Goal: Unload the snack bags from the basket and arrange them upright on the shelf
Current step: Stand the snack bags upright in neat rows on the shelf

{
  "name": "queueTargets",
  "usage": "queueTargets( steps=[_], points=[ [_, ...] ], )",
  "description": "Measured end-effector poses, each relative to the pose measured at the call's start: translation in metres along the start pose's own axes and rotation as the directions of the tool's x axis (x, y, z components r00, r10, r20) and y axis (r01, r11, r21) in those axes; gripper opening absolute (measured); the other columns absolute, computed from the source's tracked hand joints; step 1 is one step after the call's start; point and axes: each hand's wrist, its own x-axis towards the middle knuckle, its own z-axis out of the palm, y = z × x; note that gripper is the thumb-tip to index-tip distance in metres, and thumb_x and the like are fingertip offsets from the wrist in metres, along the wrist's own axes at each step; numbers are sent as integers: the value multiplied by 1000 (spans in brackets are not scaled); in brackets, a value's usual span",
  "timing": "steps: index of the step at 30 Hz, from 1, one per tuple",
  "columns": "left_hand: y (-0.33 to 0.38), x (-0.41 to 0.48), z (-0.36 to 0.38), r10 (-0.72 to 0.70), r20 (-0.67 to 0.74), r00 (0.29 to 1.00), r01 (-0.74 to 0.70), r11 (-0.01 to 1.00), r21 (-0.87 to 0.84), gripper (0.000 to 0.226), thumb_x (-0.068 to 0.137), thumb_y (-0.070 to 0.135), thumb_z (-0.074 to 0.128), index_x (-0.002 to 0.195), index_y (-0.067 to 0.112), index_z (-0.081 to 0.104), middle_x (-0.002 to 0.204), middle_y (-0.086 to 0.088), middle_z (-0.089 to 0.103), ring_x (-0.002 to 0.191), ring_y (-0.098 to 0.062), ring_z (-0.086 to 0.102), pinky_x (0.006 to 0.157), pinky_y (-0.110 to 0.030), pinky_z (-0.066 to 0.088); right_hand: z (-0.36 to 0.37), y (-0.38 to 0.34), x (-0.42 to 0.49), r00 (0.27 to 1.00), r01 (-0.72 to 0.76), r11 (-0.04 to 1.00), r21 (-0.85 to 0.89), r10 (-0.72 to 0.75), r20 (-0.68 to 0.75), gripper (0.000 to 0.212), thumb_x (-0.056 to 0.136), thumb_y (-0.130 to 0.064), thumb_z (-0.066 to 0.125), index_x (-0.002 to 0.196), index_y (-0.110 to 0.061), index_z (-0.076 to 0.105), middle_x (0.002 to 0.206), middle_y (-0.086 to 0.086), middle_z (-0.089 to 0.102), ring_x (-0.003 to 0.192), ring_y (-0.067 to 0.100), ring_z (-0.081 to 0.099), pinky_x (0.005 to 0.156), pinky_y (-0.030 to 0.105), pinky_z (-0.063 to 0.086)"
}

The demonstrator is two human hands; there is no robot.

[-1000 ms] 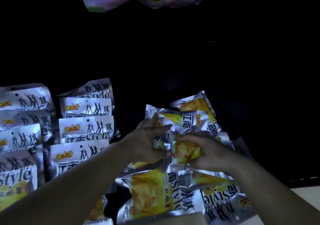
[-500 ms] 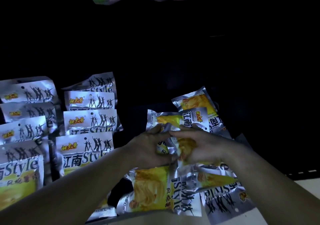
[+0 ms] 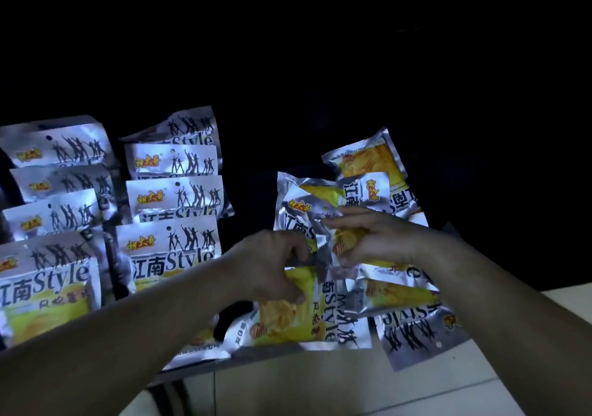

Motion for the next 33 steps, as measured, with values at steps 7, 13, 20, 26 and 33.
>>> queueTargets(
  steps=[7,13,20,26,33],
  points=[
    [9,-15,-42,-21,187,982,62,975,-214,42,64,30,96,91,38,64,79,18,60,73,0,59,67,-22,51,-5,-20,-3,999,39,999,-15,-39,19,45,90,-55,63,134,-51,58,155,-16,34,147,12,27,103,28,23],
    [-1,-56,-118,-39,77,996,60,957,-285,36,74,12,90,95,27,65,88,2,73,67,-6,70,54,-20,54,15,-1,-1,998,29,986,-163,-37,-46,57,85,-64,66,138,-62,44,165,-24,9,155,11,-9,124,54,11],
    [-12,-29,-115,-73,-374,925,-95,907,-411,30,81,19,85,101,34,68,99,-6,70,87,-23,68,77,-35,58,30,0,2,995,78,980,-184,-89,-52,54,80,-66,72,131,-63,52,158,-28,13,154,8,0,124,47,17],
    [-12,6,-87,-199,-510,837,-183,776,-604,34,93,17,73,118,38,70,110,13,74,88,-9,75,78,-35,64,35,6,-1,994,107,962,-252,-109,6,48,76,-76,65,119,-78,44,163,-30,1,153,12,-17,123,61,0],
    [-14,39,-80,-150,-670,727,-130,928,-349,38,91,17,74,123,37,66,71,13,39,46,-2,43,49,-15,36,35,6,-1,979,171,982,-81,-179,-101,42,65,-88,60,104,-75,55,150,-23,32,148,8,22,122,44,26]
  ],
)
